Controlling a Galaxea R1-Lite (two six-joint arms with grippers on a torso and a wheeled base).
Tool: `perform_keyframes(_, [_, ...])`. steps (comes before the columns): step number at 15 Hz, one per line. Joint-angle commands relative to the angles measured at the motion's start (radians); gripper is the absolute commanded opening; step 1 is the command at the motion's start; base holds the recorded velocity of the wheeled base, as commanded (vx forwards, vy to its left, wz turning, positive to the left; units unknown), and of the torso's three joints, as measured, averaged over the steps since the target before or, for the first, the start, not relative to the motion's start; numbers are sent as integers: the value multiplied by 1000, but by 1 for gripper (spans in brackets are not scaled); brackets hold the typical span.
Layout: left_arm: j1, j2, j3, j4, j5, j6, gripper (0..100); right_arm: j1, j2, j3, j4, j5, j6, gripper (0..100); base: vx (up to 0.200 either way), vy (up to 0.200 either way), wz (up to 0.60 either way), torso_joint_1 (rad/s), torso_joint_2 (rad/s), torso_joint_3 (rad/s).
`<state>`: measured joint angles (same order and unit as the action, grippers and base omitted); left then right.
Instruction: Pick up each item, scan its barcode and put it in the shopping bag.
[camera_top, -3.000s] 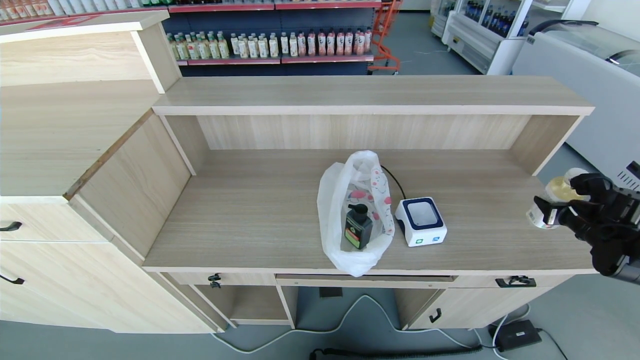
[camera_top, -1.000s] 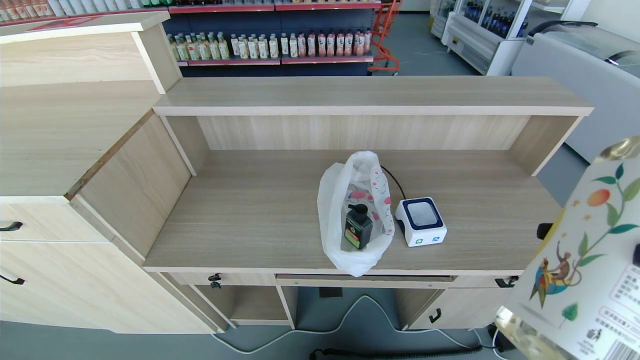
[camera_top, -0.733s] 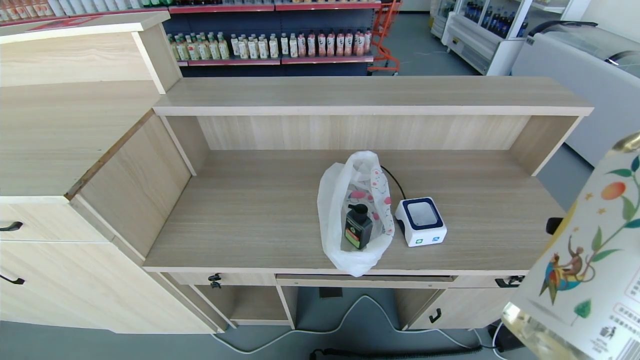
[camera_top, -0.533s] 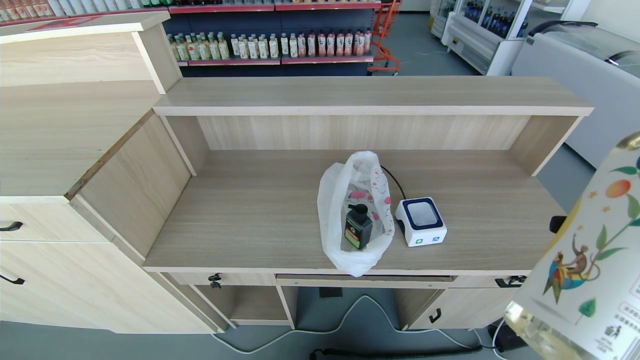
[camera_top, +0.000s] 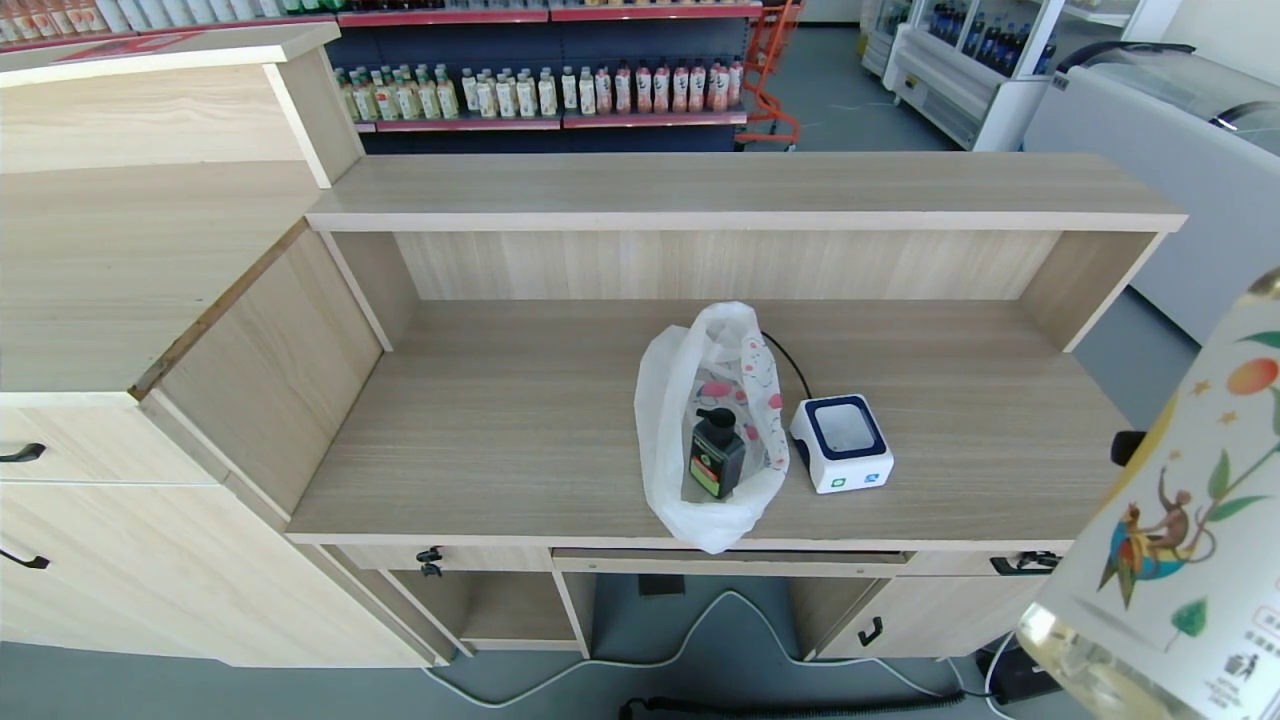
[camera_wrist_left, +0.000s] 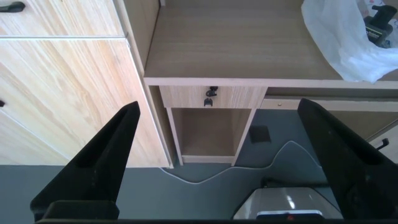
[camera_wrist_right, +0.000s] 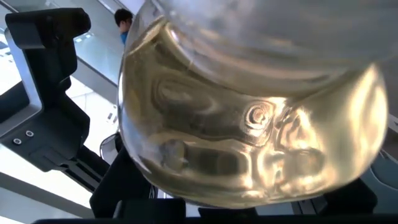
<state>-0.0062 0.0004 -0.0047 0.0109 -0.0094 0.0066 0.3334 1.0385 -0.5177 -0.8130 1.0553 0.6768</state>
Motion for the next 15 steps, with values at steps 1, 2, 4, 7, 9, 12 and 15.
perform_keyframes(1, [0, 0, 0, -2, 0, 1, 100, -1, -3, 1, 0, 0, 0, 0, 0, 0, 0, 0, 0, 0])
perform_keyframes(2, [0, 0, 0, 0, 0, 1, 100, -1, -3, 1, 0, -1, 0, 0, 0, 0, 0, 0, 0, 0])
perform_keyframes(4, [0, 0, 0, 0, 0, 1, 100, -1, -3, 1, -2, -1, -2, 0, 0, 0, 0, 0, 0, 0])
perform_keyframes(7, [0, 0, 0, 0, 0, 0, 100, -16, 18, -5, -11, -49, -8, 0, 0, 0, 0, 0, 0, 0])
perform_keyframes(9, [0, 0, 0, 0, 0, 0, 100, -50, 69, -4, -20, -161, -60, 0, 0, 0, 0, 0, 0, 0])
perform_keyframes(12, [0, 0, 0, 0, 0, 0, 100, -136, 198, 15, -31, -351, -385, 0, 0, 0, 0, 0, 0, 0])
perform_keyframes(15, [0, 0, 0, 0, 0, 0, 100, -278, 339, 53, -25, -554, -842, 0, 0, 0, 0, 0, 0, 0])
